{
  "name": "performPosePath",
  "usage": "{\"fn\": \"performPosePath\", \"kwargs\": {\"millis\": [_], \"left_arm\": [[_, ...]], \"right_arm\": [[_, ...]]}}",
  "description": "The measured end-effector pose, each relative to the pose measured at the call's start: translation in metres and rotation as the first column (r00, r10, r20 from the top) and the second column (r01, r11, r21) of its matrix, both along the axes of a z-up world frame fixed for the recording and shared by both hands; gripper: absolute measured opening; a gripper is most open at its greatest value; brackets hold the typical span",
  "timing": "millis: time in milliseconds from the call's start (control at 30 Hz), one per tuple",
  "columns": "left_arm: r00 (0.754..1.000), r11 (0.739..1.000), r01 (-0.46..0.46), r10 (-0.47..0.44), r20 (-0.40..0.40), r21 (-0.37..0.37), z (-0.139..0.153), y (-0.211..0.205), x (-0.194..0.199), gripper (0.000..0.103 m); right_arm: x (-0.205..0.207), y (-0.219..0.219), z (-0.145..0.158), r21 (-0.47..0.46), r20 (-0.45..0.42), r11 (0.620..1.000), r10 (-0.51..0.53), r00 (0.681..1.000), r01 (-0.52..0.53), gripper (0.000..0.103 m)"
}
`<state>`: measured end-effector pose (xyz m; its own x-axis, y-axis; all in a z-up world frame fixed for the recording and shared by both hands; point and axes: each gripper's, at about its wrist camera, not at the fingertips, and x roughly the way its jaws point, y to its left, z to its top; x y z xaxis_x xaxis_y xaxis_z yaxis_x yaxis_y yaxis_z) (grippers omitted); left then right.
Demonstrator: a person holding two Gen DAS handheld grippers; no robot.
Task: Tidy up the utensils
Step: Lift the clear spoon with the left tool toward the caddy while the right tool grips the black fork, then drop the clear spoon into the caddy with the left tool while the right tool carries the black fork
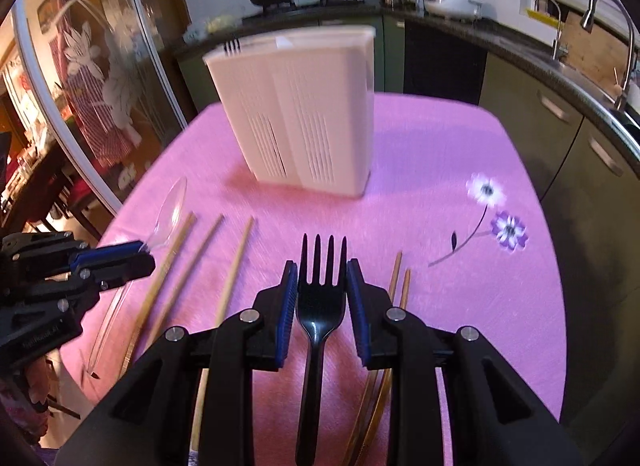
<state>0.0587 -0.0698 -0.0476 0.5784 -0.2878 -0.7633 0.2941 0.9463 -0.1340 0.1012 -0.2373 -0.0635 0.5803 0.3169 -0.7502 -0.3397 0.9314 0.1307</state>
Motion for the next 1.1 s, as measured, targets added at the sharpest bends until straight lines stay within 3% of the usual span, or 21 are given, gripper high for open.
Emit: {"fn": "performPosePath", "kwargs": {"millis": [267, 333, 500, 667, 1033, 1100], "left_arm": [[0.988, 0.996, -0.007, 0.020, 0.150, -0.088, 0.067, 0.003, 0.027, 0.008], [0.973, 0.995, -0.018, 0.041, 0.227, -0.103, 0.089, 0.003, 0.039, 0.008], [0.906, 0.985, -0.050, 0.114, 0.407, -0.165, 0.126, 0.000, 0.073, 0.008], [0.854, 0.983, -0.045, 0.131, 0.503, -0.179, 0.124, -0.013, 0.112, 0.008], [0.756, 0.958, -0.171, 0.277, 0.593, -0.230, 0.097, 0.001, 0.170, 0.009], [0.755, 0.958, -0.167, 0.275, 0.595, -0.232, 0.094, 0.002, 0.173, 0.009]], "right_arm": [[-0.002, -0.004, 0.045, 0.046, 0.096, 0.999, -0.012, 0.995, 0.008, 0.025], [-0.001, -0.005, 0.054, 0.053, 0.116, 0.999, -0.016, 0.993, 0.010, 0.025], [-0.001, -0.006, 0.068, 0.078, 0.143, 0.997, -0.015, 0.990, 0.004, 0.025], [0.002, -0.007, 0.075, 0.097, 0.159, 0.995, -0.021, 0.987, 0.006, 0.025], [0.008, -0.010, 0.085, 0.112, 0.184, 0.994, -0.017, 0.983, -0.004, 0.025], [0.009, -0.011, 0.084, 0.114, 0.181, 0.994, -0.019, 0.983, -0.001, 0.025]]}}
